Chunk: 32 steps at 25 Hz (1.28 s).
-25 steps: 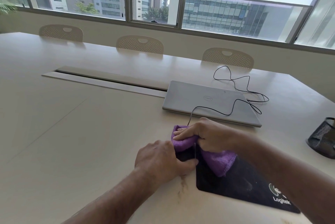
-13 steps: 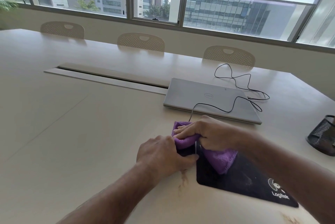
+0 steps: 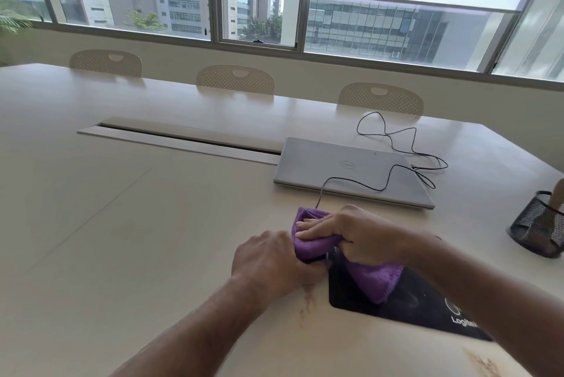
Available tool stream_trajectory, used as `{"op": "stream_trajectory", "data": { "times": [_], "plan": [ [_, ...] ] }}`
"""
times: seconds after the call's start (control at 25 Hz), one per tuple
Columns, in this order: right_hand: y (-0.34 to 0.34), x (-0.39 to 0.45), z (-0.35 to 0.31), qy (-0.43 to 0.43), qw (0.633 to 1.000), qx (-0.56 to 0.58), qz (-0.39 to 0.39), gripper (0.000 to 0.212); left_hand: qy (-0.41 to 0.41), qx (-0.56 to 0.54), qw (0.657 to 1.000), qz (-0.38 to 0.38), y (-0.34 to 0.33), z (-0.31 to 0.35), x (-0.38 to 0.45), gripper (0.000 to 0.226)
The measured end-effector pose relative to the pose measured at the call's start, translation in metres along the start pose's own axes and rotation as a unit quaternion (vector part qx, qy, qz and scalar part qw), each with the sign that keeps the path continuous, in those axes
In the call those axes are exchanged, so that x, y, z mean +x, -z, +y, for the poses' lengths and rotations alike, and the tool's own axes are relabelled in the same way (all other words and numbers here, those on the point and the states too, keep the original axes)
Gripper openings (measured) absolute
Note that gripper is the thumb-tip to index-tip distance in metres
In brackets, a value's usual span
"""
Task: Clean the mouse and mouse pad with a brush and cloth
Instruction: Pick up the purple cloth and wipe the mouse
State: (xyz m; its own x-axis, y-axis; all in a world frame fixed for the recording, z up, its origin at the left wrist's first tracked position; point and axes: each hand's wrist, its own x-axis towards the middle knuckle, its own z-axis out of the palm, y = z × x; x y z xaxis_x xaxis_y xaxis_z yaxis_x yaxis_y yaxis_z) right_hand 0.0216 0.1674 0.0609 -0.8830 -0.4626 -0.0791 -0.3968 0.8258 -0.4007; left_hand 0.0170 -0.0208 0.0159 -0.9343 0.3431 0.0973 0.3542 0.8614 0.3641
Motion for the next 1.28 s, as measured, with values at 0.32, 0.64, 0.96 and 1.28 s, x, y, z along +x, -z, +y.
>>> {"op": "stream_trajectory", "data": {
  "times": [0.32,0.64,0.96,1.28],
  "plan": [
    [-0.012,0.006,0.010,-0.063,0.995,-0.040,0.060,0.075,0.016,0.007,1.000,-0.015,0.001,0.002,-0.001,0.062],
    [-0.008,-0.029,0.001,-0.031,0.996,0.074,0.041,0.073,0.018,0.007,0.999,-0.030,0.004,0.002,-0.003,0.073],
    [0.003,-0.034,0.011,-0.044,0.965,0.147,0.214,0.075,-0.055,-0.210,0.975,-0.037,0.021,-0.039,0.025,0.033],
    [-0.049,-0.028,-0.007,0.073,0.980,-0.129,0.130,0.070,-0.168,-0.137,0.975,-0.049,0.014,-0.037,0.029,0.073]
  ]
}}
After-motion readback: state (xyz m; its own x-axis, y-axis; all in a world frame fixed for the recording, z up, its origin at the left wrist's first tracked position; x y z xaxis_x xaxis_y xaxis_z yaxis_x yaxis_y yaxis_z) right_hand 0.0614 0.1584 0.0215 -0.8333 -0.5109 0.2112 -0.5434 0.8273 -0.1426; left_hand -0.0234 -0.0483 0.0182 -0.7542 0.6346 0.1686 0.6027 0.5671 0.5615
